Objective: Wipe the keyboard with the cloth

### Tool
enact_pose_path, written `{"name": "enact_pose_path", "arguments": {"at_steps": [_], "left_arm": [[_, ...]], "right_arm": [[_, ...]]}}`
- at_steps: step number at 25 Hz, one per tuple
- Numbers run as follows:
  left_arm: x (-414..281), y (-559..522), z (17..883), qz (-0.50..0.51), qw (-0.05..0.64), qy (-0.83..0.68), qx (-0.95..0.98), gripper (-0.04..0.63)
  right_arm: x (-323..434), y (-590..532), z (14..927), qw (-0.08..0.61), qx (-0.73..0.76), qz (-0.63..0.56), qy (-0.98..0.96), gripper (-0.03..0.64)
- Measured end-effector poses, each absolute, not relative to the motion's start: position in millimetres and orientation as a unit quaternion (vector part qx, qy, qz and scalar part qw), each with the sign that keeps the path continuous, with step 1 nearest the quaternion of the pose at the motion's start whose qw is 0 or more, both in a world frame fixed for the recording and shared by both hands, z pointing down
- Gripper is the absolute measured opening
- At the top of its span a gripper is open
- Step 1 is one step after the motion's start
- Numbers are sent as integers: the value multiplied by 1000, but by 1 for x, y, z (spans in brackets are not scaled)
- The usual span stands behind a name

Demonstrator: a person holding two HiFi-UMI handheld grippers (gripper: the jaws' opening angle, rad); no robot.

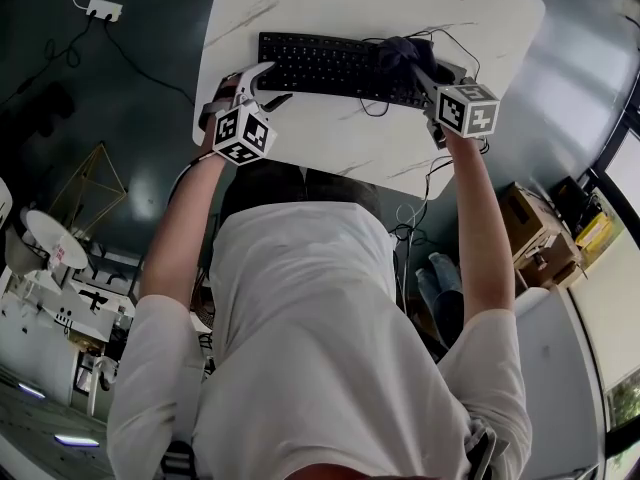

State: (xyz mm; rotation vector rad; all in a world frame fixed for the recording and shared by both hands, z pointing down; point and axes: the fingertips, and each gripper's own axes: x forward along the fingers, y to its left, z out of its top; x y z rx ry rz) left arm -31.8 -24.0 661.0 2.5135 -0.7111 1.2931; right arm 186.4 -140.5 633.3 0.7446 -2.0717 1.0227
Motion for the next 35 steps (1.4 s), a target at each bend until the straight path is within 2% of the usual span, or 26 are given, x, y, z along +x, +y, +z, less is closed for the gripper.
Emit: {"name": "enact_pose_path", "arguments": {"at_steps": [3, 10, 25, 35], "left_arm": [[-32, -24, 660, 442, 114, -242, 856, 307], [-31, -23, 658, 441, 112, -243, 857, 307], [-32, -24, 658, 431, 116, -257, 857, 307], [-33, -23, 658, 432, 110, -258, 857, 307]], "right_arm": [[179, -149, 625, 349, 287, 365, -814, 101], [151, -160, 608, 285, 293, 381, -829, 101], [134, -65, 634, 306, 262, 438, -804, 100], [120, -5, 643, 344, 202, 467, -789, 100]]}}
